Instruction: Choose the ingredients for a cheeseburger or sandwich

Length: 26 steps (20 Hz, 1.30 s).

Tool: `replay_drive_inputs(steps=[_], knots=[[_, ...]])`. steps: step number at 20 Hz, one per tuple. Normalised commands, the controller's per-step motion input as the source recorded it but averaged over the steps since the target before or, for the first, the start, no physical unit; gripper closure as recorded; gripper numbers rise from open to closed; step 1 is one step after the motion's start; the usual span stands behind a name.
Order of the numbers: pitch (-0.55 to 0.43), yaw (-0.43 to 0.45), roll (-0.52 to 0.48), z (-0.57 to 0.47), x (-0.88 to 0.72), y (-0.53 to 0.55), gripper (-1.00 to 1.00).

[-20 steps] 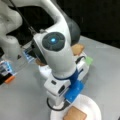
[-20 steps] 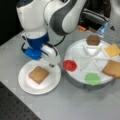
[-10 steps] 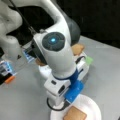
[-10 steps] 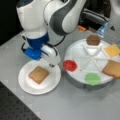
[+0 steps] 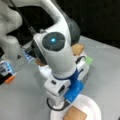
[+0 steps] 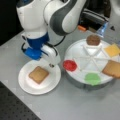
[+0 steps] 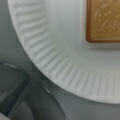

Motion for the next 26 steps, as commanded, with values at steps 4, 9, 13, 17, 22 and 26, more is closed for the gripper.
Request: replay_drive_inputs(steps=[4,9,13,17,22,26], knots=[[-0.075,0.02,-0.169,-0.06,-0.09,0.05,-1.0],[-0.075,0.02,-0.169,-0.06,-0.09,0.05,-1.0],[0.038,0.113,-0.103,-0.05,-0.1,0.06,-1.0],[0.287,0.234,-0.031,0.01,-0.08,0.07,-1.0],[0.176,0.194,-0.1,0.09,0.05,0.01,-1.0],[0.139,0.183,-0.138,0.12,0.07,0.02,-1.0]])
